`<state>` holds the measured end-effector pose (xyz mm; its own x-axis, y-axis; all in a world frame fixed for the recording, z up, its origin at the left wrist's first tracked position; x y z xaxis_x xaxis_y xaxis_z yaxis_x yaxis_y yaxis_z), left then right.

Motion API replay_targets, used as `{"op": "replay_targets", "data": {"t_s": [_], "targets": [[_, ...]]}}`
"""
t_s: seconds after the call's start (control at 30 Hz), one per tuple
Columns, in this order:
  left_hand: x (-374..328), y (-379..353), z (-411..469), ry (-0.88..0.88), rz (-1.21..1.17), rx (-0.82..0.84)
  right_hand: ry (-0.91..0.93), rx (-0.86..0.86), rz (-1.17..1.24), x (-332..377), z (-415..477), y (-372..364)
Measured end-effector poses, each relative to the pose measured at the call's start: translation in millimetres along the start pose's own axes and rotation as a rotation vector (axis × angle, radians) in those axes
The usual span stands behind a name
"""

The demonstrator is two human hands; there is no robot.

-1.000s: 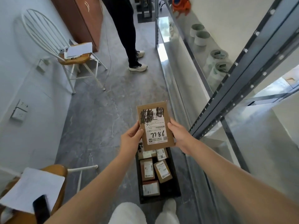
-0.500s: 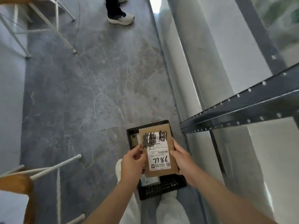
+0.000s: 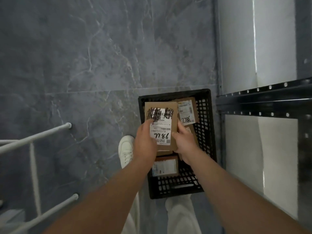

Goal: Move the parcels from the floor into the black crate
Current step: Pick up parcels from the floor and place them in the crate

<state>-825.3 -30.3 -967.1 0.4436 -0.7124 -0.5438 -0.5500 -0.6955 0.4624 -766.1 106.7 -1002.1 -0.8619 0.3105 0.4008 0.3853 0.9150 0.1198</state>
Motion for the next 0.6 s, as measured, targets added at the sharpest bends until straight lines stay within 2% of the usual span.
{"op": "replay_targets", "data": {"t_s": [0.13,0.47,0.6], "targets": [[9,-20,22,-0.035,0.014,0.077,-0.041,-0.023,-0.025,-2,30,10],[37,-41,59,-0.019,0.277,0.15,0.082,-0.072,-0.093,-15,71,0],[47,-49,56,-0.038,0.39,0.135,0.119,-0.011,-0.166,-24,71,-6]]}}
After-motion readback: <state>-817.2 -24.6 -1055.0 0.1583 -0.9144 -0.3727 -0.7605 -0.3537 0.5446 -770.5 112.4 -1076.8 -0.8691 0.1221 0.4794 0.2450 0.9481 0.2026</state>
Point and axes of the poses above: each hand's wrist, its own z-axis towards the middle knuckle, its own y-axis out of the back of the hand, x = y × z, the point moved 6 cm from there along z, towards the middle knuckle, and after that the axes turned 3 degrees about y, right-handed, at the moved point
